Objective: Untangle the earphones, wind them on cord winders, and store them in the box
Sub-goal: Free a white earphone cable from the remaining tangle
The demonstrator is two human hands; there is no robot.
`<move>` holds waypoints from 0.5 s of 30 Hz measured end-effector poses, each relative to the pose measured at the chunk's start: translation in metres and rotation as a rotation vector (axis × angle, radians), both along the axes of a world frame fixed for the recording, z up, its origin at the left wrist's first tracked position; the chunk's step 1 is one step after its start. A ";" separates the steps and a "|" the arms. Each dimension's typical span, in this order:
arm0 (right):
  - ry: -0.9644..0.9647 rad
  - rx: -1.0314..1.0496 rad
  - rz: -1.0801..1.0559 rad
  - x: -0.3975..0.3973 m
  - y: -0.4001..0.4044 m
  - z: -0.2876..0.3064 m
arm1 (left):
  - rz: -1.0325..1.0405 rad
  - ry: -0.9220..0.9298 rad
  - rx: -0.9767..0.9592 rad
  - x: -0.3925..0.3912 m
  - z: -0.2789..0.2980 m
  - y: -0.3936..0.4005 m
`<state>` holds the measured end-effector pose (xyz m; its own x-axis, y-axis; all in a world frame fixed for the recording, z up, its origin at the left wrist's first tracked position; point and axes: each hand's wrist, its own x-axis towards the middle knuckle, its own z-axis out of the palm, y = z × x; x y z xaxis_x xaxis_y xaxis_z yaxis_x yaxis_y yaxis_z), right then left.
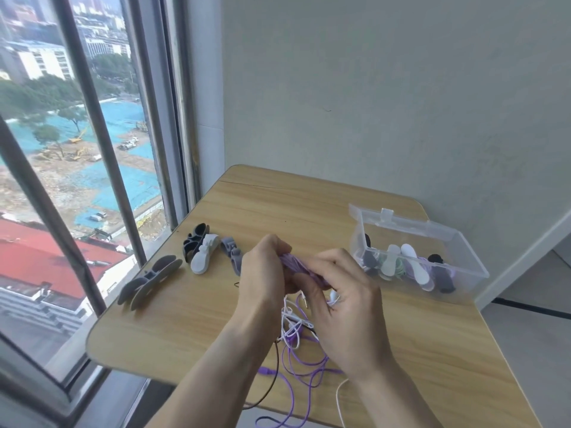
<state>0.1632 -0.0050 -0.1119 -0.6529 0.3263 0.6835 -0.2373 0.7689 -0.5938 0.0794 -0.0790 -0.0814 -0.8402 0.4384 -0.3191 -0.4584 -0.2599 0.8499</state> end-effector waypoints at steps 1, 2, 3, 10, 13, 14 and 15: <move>-0.011 -0.021 -0.007 -0.001 -0.001 -0.002 | -0.015 0.047 -0.068 -0.003 -0.002 0.000; -0.030 -0.056 -0.003 -0.001 -0.002 -0.005 | -0.025 0.087 -0.117 -0.005 -0.005 -0.001; -0.051 -0.086 0.005 -0.001 -0.004 -0.008 | -0.033 0.118 -0.148 -0.006 -0.007 -0.001; -0.208 -0.151 0.122 -0.005 -0.008 -0.017 | -0.047 0.159 -0.184 -0.010 -0.008 -0.007; -0.227 -0.135 0.150 -0.006 -0.007 -0.016 | -0.062 0.158 -0.218 -0.011 -0.006 -0.008; -0.231 -0.128 0.149 -0.006 -0.006 -0.017 | -0.066 0.143 -0.217 -0.011 -0.006 -0.008; -0.236 -0.119 0.142 -0.006 -0.005 -0.017 | -0.072 0.119 -0.218 -0.011 -0.006 -0.008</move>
<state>0.1570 -0.0097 -0.1287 -0.8340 0.2888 0.4701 -0.1826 0.6595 -0.7292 0.0689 -0.0873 -0.0878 -0.8466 0.4302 -0.3133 -0.3625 -0.0353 0.9313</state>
